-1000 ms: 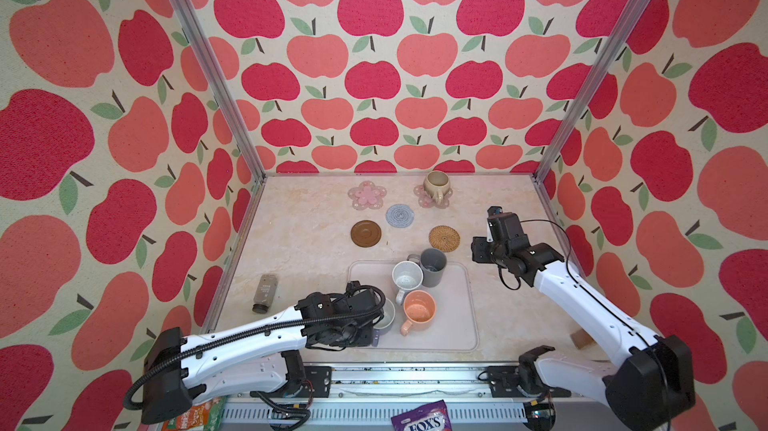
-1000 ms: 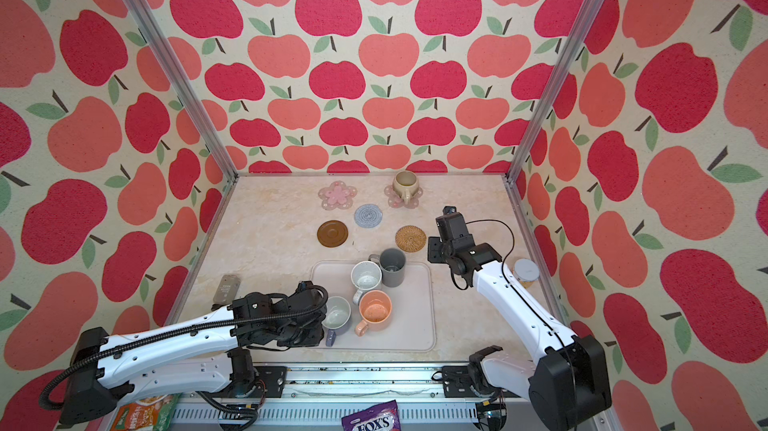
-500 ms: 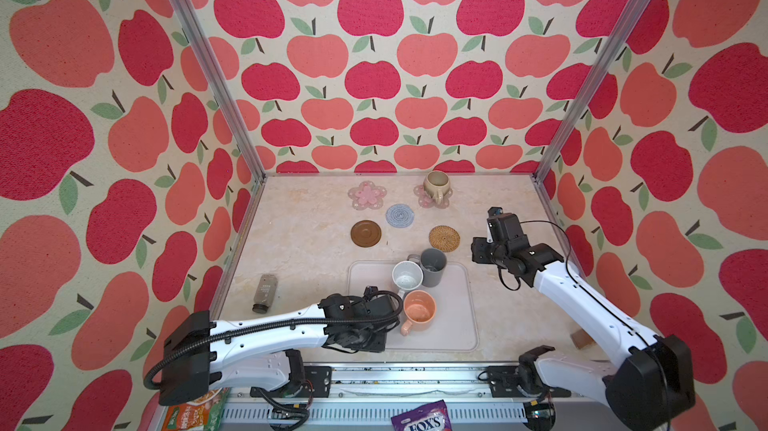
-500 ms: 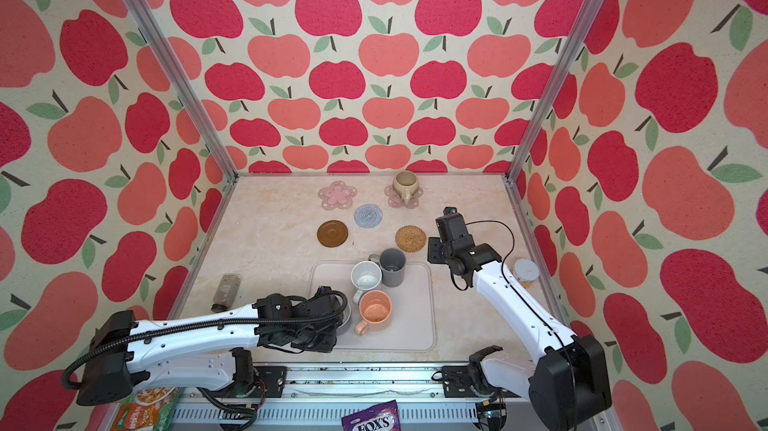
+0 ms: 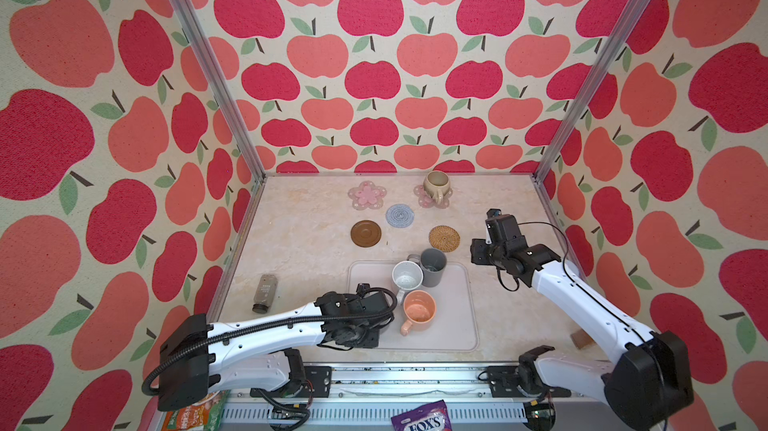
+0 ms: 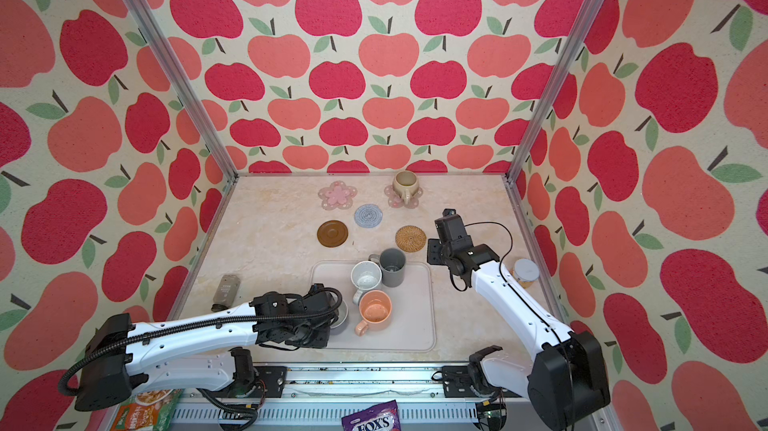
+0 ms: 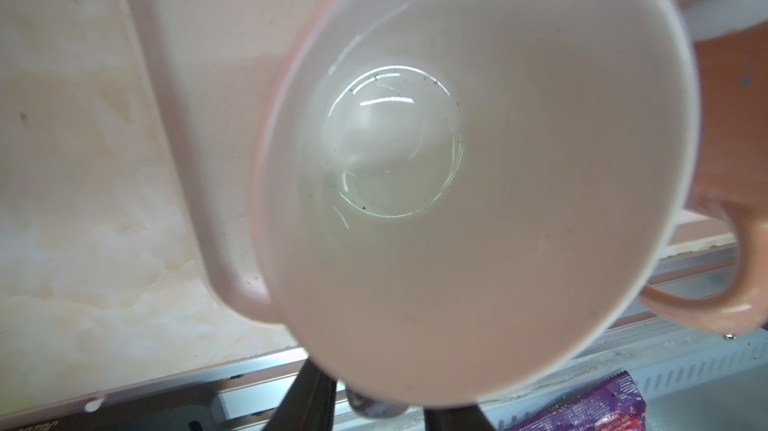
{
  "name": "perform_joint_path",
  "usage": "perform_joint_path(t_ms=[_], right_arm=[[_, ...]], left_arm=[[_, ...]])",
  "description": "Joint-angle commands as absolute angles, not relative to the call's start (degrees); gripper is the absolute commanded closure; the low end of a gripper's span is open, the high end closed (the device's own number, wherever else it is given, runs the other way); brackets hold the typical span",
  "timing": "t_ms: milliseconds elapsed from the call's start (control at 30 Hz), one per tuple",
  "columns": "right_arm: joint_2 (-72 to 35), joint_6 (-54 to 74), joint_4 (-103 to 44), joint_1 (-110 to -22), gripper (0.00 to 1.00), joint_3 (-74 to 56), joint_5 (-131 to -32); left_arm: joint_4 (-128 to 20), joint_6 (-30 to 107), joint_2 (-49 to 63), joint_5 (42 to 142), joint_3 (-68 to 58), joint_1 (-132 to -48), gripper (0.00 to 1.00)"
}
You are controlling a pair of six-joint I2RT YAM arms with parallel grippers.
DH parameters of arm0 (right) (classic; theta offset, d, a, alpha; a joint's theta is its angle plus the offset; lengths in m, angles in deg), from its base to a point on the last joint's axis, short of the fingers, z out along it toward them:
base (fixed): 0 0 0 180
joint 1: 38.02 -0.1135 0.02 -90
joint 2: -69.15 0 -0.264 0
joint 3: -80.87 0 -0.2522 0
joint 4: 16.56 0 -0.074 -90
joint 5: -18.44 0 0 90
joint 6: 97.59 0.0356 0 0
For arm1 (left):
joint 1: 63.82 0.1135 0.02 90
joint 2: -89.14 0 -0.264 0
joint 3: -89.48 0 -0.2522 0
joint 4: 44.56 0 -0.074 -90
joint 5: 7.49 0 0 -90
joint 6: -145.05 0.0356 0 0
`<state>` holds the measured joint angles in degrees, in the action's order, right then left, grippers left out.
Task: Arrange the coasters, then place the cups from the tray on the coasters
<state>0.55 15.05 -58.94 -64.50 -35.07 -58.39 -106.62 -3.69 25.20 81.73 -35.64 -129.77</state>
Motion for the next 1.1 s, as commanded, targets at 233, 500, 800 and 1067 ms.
perform_joint_path(t_ms=[233, 500, 800, 1067], right_arm=[[-0.2, 16.1, -58.6, -64.3, 0.4, -35.2, -58.8], [-0.5, 16.2, -58.8, -64.3, 0.4, -34.7, -58.9], [0.7, 15.7, -60.0, -64.3, 0.4, -34.9, -57.9], [0.6, 15.4, -59.9, -64.2, 0.4, -35.2, -57.2]], left_arm=[[-106.8, 6.3, 29.1, 79.7, -39.0, -122.7, 0.65], [-101.3, 15.0, 22.5, 82.0, -37.7, -121.3, 0.65], [-95.7, 21.9, 17.6, 81.5, -36.2, -120.7, 0.65], [-95.6, 23.3, 20.8, 82.0, -35.7, -120.5, 0.63]])
